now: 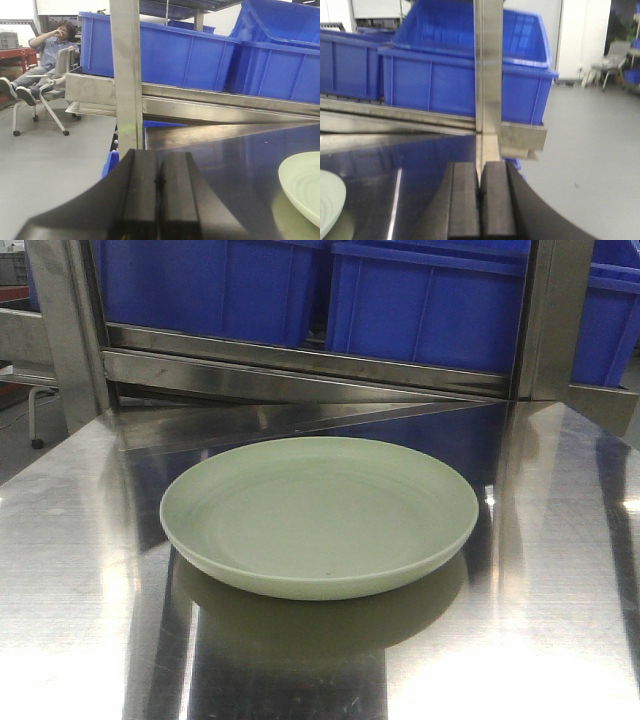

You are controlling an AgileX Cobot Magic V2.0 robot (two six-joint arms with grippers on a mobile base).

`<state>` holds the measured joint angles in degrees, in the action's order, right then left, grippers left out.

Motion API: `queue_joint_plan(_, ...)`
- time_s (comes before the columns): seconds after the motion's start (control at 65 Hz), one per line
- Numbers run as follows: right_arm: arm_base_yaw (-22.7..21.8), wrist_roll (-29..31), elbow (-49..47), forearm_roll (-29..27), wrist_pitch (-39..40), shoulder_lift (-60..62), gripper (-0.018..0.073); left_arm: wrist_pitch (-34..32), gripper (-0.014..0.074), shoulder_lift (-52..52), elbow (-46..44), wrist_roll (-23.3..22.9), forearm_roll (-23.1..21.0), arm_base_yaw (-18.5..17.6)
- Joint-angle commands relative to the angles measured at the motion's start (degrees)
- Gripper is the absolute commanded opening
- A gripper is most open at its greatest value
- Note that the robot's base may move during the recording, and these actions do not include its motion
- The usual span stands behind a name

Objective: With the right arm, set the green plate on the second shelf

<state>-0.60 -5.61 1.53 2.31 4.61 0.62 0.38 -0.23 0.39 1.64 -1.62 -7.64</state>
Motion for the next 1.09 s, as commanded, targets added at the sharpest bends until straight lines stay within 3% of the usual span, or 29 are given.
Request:
queue_joint_plan(0.0, -0.35, 0.78, -0.96, 1.42, 6.08, -0.01, 0.0028, -4.78, 0.013, -1.0, 2.27, -0.14, -0.32, -0.12)
queue_joint_plan(0.354, -0.35, 0.64, -0.96, 1.42, 8.91, -0.01, 0.0028, -4.78, 0.013, -1.0, 2.27, -0.14, -0.32, -0.12)
queue_joint_plan(0.477, -0.35, -4.21, -1.09, 1.37, 15.4, -0.01, 0.0028, -4.78, 0.013, -1.0, 2.27, -0.14, -0.32, -0.12)
queue_joint_plan(0.6, -0.35, -16.74, -4.83, 1.45, 20.11, -0.01, 0.0028, -4.78, 0.013, -1.0, 2.27, -0.14, -0.32, -0.12)
queue_joint_plan(0.708, -0.35, -24.26, -14.91, 3.05, 9.91, -0.39, 0.0028, -4.78, 0.013, -1.0, 2.27, -0.14, -0.32, -0.12)
queue_joint_plan(0.862, -0.35, -24.32, -32.89, 3.7, -11.03, -7.57, 0.0028, -4.78, 0.013, -1.0, 2.27, -0.14, -0.32, -0.12)
queue_joint_plan(1.078, 0.6, -22.78, -52.29, 1.02, -23.67, -26.39, 0.0028, -4.78, 0.013, -1.0, 2.27, -0.14, -0.32, -0.12)
